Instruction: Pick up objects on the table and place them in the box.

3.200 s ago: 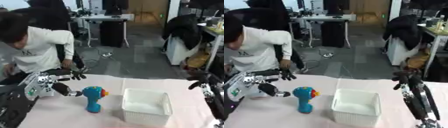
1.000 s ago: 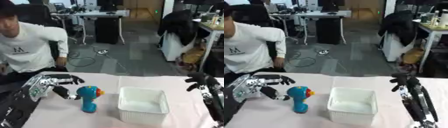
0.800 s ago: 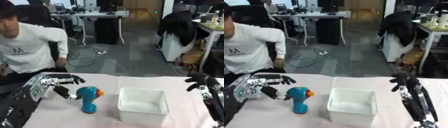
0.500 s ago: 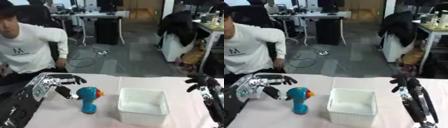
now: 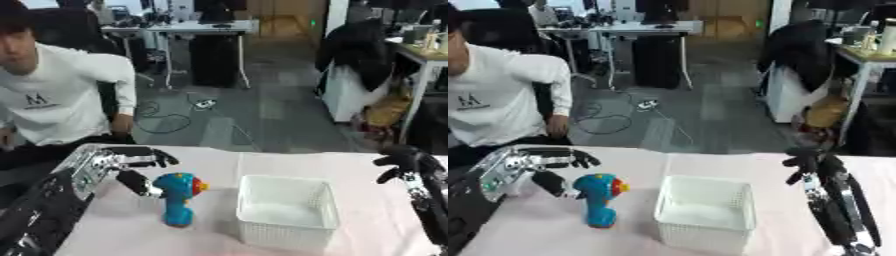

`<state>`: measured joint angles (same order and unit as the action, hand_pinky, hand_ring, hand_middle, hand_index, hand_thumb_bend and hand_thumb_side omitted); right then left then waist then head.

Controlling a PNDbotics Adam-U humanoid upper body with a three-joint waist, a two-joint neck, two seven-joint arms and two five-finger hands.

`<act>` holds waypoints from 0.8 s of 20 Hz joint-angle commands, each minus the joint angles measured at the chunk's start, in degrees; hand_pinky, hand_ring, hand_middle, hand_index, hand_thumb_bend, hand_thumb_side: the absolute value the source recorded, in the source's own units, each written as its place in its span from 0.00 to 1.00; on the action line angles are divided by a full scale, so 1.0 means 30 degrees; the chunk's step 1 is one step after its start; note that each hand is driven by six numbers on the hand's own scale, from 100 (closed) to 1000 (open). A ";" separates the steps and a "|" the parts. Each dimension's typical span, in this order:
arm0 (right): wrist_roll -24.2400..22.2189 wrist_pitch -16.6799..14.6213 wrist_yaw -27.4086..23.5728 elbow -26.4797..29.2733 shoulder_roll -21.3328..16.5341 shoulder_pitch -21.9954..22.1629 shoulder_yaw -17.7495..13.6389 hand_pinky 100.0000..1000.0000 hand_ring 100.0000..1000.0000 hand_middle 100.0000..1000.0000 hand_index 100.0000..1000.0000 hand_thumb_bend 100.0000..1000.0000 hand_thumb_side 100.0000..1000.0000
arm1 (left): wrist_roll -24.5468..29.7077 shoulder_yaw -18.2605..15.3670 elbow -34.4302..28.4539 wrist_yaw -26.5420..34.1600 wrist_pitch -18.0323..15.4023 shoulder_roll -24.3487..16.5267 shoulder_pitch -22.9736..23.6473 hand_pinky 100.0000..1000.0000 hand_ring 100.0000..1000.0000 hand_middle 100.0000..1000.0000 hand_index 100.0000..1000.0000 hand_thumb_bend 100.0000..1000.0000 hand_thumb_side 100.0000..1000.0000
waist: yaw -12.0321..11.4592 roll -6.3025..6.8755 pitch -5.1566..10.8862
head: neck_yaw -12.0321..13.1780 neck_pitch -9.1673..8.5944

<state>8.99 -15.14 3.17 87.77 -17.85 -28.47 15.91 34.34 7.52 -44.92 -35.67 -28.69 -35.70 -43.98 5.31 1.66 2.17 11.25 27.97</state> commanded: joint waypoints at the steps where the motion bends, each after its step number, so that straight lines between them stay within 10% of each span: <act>1: -0.0069 -0.0006 0.0042 0.0196 -0.0076 -0.0472 -0.0025 0.40 0.60 0.63 0.70 0.00 0.74 | 0.0754 -0.0167 -0.0126 -0.0141 -0.0867 -0.0318 -0.0547 0.87 0.89 0.94 1.00 0.92 0.49 | 0.0053 0.0030 0.0135 | 0.0280 -0.0291; 16: -0.0101 -0.0059 0.0043 0.0167 0.0036 -0.0559 -0.0005 0.40 0.60 0.63 0.70 0.00 0.74 | 0.0965 -0.0069 0.0260 -0.0695 -0.0921 0.0229 -0.0676 0.87 0.89 0.94 1.00 0.89 0.47 | 0.0290 0.0086 0.0036 | 0.0547 -0.0465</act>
<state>8.83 -15.30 3.17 87.75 -17.78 -28.89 16.07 34.33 7.53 -43.80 -37.41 -28.70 -34.15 -44.52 6.16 1.87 1.82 12.24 27.48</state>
